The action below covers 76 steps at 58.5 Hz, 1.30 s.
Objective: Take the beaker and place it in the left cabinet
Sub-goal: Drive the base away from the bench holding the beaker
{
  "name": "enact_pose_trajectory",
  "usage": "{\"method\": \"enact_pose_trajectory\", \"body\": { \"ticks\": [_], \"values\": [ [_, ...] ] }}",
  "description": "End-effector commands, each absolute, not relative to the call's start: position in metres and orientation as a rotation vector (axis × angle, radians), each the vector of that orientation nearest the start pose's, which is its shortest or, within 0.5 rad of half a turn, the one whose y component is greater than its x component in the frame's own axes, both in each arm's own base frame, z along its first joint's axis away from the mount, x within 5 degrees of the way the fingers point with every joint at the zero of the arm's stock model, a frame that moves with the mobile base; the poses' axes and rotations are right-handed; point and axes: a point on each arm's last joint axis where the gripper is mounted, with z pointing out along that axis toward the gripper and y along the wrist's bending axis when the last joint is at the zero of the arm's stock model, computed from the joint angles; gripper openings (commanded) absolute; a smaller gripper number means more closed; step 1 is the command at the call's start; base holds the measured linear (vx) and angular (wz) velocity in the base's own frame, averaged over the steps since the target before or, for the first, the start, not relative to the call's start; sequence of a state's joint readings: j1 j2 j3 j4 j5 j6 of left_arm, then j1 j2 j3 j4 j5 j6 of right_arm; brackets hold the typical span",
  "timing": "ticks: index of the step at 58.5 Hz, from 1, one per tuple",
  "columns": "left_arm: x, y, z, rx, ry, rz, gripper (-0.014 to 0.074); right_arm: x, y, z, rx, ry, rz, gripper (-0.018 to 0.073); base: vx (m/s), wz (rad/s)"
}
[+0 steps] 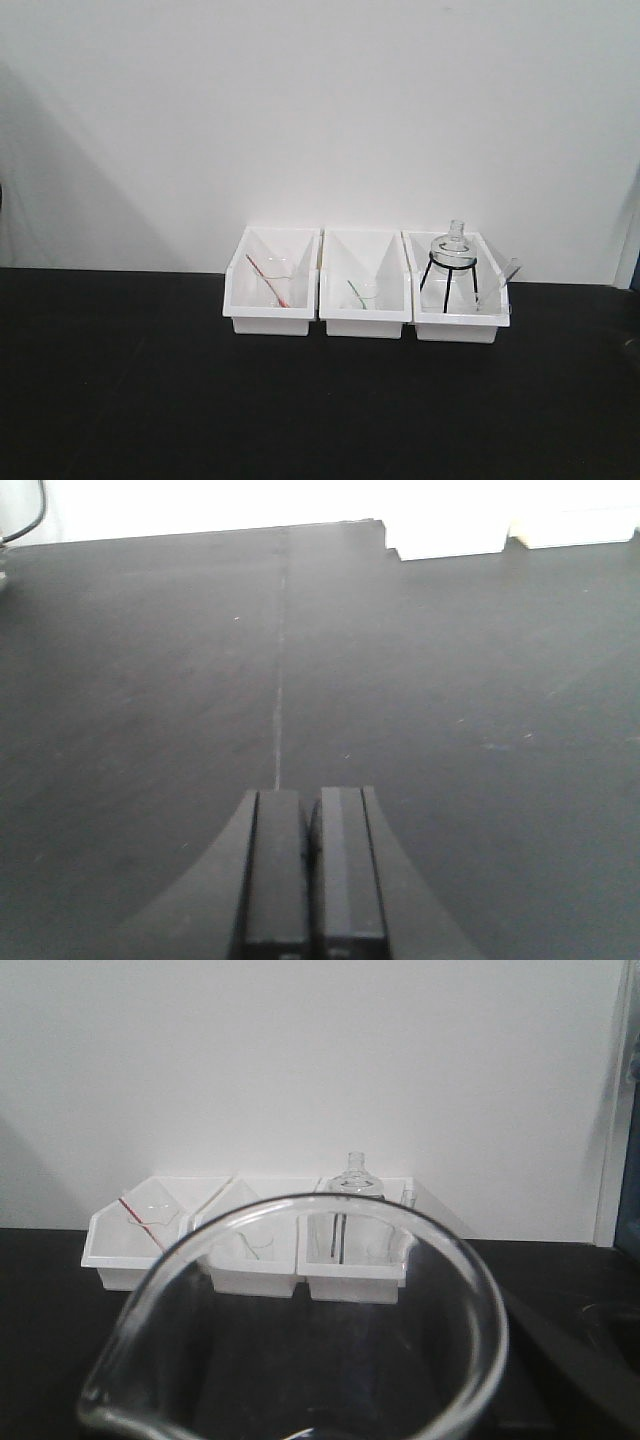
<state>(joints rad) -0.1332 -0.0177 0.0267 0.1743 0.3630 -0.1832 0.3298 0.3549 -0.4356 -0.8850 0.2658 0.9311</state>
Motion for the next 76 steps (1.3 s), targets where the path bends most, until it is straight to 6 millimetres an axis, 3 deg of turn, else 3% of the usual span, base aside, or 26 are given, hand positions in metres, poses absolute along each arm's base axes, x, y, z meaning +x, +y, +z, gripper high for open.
{"method": "enact_pose_trajectory", "body": {
  "ticks": [1,76],
  "values": [
    [0.0534,-0.0025,0.1841,0.062,1.752,-0.068,0.0004,0.0816,0.0114,0.3331,-0.091,1.514,0.155,-0.0003,-0.03,0.11],
    [0.0534,-0.0025,0.1841,0.062,1.752,-0.068,0.0004,0.0816,0.0114,0.3331,-0.091,1.514,0.155,-0.0003,-0.1,0.39]
  ]
}}
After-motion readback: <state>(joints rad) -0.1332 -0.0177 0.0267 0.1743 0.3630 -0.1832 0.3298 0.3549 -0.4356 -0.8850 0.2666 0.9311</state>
